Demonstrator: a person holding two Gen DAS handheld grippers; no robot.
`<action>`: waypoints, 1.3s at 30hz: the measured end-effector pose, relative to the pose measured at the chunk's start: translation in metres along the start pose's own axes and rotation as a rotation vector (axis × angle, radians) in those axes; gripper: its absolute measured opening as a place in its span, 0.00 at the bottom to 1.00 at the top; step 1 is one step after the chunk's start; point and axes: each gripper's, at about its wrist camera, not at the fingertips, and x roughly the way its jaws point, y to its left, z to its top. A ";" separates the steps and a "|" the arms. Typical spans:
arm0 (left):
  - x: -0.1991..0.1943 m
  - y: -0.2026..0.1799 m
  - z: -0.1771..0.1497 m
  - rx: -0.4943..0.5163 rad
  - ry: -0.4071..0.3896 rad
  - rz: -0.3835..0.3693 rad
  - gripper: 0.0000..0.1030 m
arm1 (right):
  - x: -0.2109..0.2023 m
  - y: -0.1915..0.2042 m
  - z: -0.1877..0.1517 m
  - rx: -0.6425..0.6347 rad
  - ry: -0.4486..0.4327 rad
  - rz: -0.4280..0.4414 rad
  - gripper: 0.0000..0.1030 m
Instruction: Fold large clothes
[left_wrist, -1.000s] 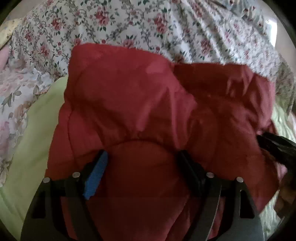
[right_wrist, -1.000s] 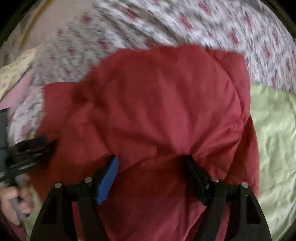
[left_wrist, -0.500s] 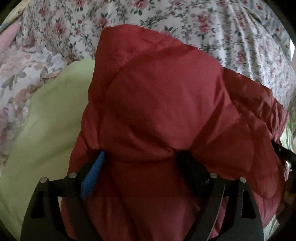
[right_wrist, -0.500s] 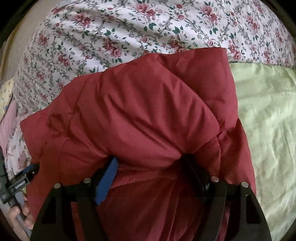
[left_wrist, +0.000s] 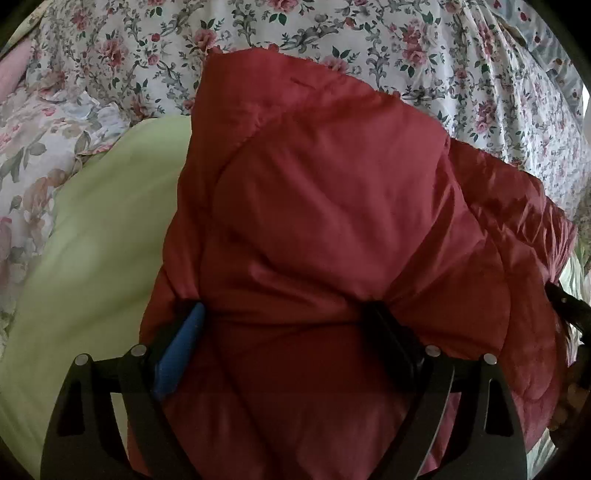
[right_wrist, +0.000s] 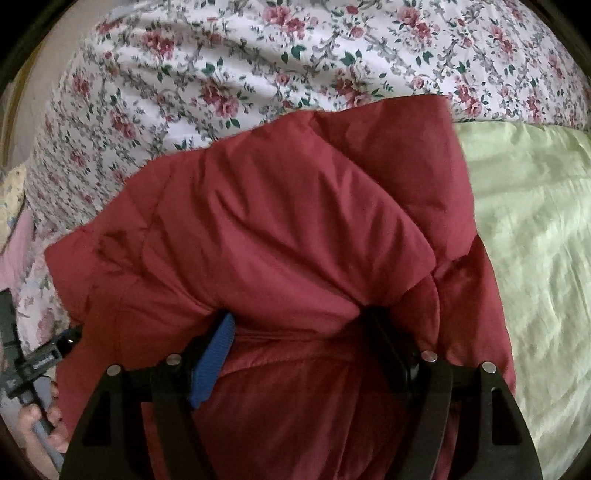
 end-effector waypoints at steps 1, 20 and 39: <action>-0.003 -0.001 -0.001 0.000 -0.004 -0.004 0.88 | -0.006 -0.002 -0.002 0.008 -0.007 0.005 0.72; -0.061 0.064 -0.043 -0.111 -0.113 -0.174 0.88 | -0.080 -0.041 -0.042 0.020 -0.055 -0.010 0.74; -0.002 0.101 -0.059 -0.372 0.068 -0.578 0.92 | -0.048 -0.110 -0.068 0.302 0.033 0.185 0.85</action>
